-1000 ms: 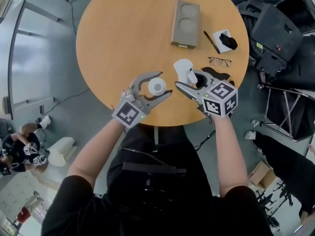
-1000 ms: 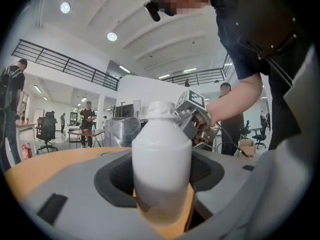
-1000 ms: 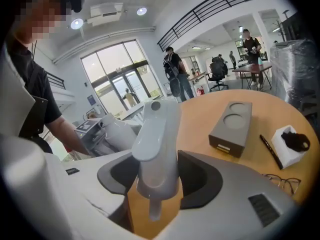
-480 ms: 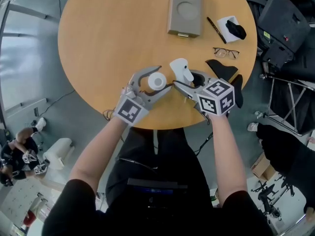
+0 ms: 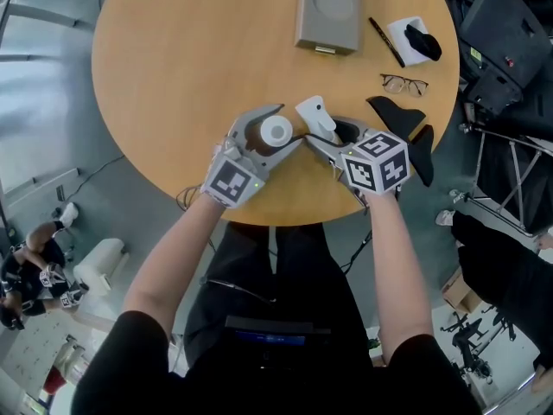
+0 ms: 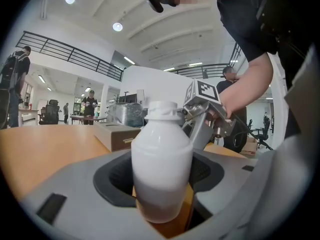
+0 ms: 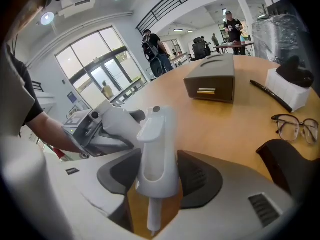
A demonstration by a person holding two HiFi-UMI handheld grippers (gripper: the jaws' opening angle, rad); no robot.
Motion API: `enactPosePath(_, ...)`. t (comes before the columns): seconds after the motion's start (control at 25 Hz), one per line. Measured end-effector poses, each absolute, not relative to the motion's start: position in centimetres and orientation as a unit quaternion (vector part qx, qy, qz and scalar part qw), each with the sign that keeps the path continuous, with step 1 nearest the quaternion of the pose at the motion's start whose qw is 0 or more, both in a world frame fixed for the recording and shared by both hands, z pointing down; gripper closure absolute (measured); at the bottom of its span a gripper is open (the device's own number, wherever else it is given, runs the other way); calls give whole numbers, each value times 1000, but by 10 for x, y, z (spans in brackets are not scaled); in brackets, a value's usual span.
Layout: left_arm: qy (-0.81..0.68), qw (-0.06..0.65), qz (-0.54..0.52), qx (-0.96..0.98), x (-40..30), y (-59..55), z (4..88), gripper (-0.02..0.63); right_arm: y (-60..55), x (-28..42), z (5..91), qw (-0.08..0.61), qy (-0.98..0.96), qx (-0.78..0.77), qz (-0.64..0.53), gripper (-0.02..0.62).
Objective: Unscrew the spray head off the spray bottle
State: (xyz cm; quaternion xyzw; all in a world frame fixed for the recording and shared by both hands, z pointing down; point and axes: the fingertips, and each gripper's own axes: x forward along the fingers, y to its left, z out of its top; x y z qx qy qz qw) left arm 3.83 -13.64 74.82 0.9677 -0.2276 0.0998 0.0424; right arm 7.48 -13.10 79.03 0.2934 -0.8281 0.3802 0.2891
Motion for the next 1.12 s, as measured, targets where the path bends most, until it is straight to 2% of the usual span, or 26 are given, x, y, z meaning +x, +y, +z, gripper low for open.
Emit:
enactPosePath(0.56,-196,61,136,969,31,-122,760,275,-126,71,811,330,-816,305,363,343)
enactPosePath(0.68,-199,64,135,969,22,-120,753,262,-127,73,806,332,-813,316,359,273)
enactPosePath(1.12,-234,74,142,959,-16,-102,681,262,-116,88,735,334,-807,352,335,249)
